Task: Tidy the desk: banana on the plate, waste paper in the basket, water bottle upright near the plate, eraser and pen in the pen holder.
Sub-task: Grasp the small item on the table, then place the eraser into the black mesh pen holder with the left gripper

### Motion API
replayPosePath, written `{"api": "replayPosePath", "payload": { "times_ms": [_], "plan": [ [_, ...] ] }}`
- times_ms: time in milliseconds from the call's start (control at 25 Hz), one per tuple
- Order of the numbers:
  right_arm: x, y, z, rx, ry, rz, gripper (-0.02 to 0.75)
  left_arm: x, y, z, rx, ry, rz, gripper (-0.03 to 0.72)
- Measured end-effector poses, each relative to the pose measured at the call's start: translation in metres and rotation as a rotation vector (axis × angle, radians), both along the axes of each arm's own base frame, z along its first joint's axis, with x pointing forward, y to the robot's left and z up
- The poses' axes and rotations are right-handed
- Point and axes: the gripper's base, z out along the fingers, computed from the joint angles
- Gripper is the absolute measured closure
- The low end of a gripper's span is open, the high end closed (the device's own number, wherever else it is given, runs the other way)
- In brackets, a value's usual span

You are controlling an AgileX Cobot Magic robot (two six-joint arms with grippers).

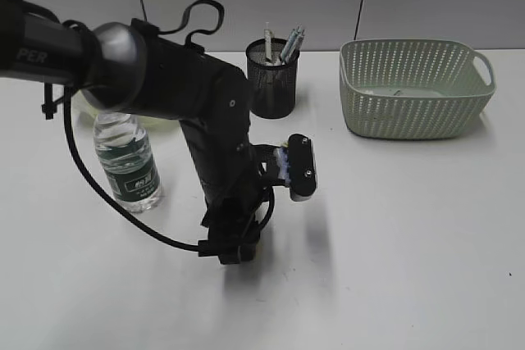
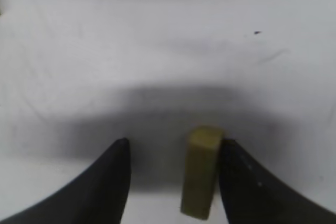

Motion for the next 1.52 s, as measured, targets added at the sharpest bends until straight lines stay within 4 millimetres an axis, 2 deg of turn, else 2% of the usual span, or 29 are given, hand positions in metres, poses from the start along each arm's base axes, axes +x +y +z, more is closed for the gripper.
{"api": "replayPosePath", "payload": {
  "times_ms": [160,280,360,480,600,880,960,1120,1320,1520],
  "plan": [
    [0.0,0.0,0.0,0.0,0.0,0.0,0.353,0.0,-0.001,-0.001,-0.006,-0.003,0.0,0.358],
    [0.0,0.0,0.0,0.0,0.0,0.0,0.353,0.0,-0.002,-0.001,-0.011,-0.008,0.001,0.517],
    [0.0,0.0,0.0,0.0,0.0,0.0,0.353,0.0,-0.002,-0.001,-0.011,-0.008,0.001,0.594],
    [0.0,0.0,0.0,0.0,0.0,0.0,0.353,0.0,-0.002,0.002,-0.012,-0.009,-0.001,0.593],
    [0.0,0.0,0.0,0.0,-0.001,0.0,0.353,0.001,-0.005,0.017,-0.028,-0.025,-0.007,0.593],
    [0.0,0.0,0.0,0.0,-0.001,0.0,0.353,0.023,-0.027,0.093,-0.225,-0.229,0.027,0.593],
    [0.0,0.0,0.0,0.0,0.0,0.0,0.353,0.034,-0.036,0.117,-0.325,-0.322,0.046,0.593],
    [0.0,0.0,0.0,0.0,0.0,0.0,0.353,0.059,-0.04,0.15,-0.515,-0.514,0.1,0.593],
    [0.0,0.0,0.0,0.0,-0.001,0.0,0.353,0.099,-0.015,0.162,-0.639,-0.677,0.215,0.593],
    [0.0,0.0,0.0,0.0,0.0,0.0,0.353,0.137,0.007,0.149,-0.777,-0.764,0.396,0.593]
  ]
}}
